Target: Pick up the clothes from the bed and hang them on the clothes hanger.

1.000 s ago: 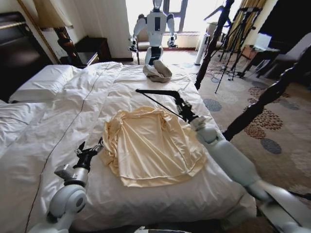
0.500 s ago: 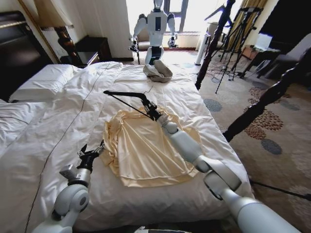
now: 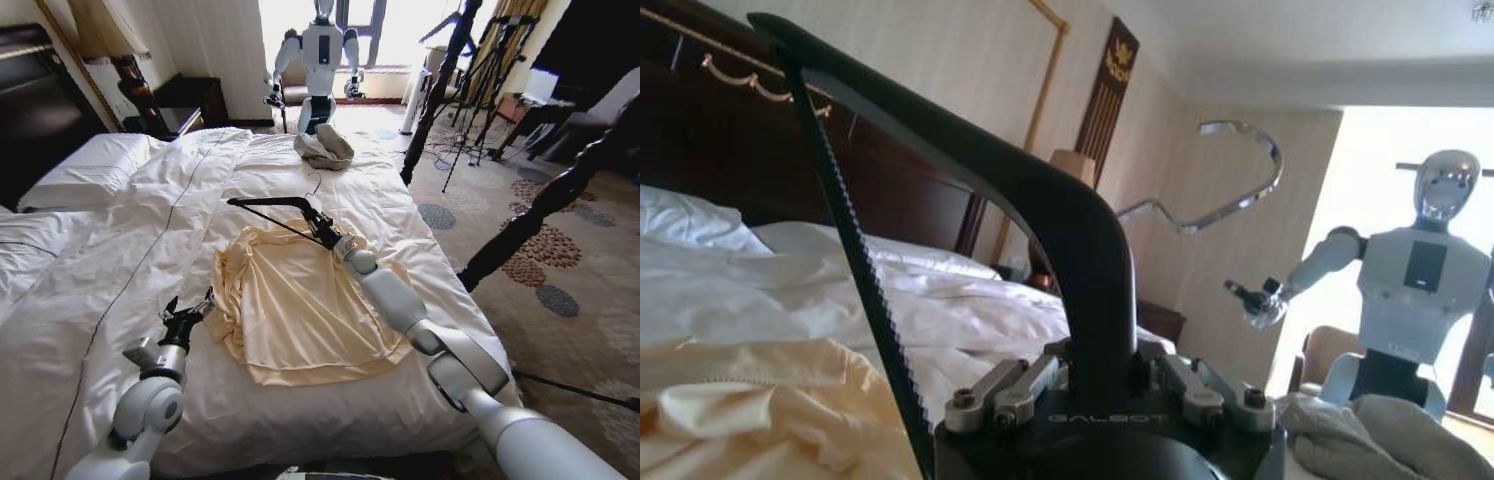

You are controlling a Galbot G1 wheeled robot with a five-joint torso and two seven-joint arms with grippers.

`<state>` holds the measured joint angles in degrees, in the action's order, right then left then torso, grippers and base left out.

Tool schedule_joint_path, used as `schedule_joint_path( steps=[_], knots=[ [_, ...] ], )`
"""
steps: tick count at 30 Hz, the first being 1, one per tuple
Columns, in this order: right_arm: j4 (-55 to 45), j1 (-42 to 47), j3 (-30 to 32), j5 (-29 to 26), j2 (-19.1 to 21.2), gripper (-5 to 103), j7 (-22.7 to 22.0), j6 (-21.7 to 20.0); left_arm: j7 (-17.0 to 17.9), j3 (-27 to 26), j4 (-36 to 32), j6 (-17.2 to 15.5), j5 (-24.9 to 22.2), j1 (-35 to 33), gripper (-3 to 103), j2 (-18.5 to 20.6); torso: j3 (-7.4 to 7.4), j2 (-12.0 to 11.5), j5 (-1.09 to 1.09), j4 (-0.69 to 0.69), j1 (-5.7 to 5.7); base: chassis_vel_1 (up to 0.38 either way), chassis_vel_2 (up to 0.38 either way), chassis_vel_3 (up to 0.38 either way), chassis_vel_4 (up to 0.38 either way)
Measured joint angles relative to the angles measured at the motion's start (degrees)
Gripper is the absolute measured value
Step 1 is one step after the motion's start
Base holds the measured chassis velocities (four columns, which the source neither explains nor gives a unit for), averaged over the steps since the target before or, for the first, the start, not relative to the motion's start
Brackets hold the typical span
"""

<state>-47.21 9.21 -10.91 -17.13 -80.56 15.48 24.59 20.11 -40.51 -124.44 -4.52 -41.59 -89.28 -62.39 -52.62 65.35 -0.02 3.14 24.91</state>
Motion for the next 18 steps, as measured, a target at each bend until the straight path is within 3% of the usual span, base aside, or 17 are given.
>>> schedule_joint_path(
  steps=[12,15,18],
  knots=[
    [10.33,-1.26,0.21,1.69,-4.74,20,0.79,2.12,-0.03,-0.23,-1.04,0.04,0.18,-1.00,100,1.11,0.00,0.00,-0.02,-0.04,0.00,0.000,0.000,0.000,0.000],
    [11.53,-1.37,0.18,2.71,-5.52,20,0.22,1.00,-0.05,-0.27,-0.90,0.04,-0.36,-0.51,100,3.45,0.00,0.01,-0.02,-0.03,0.00,0.000,0.000,0.000,0.000],
    [11.65,-1.26,-0.10,5.33,-5.46,20,0.58,-0.56,0.34,0.04,0.17,-0.44,-2.77,2.72,100,9.27,0.01,0.01,-0.01,-0.04,0.00,0.000,0.000,0.000,0.000]
  ],
)
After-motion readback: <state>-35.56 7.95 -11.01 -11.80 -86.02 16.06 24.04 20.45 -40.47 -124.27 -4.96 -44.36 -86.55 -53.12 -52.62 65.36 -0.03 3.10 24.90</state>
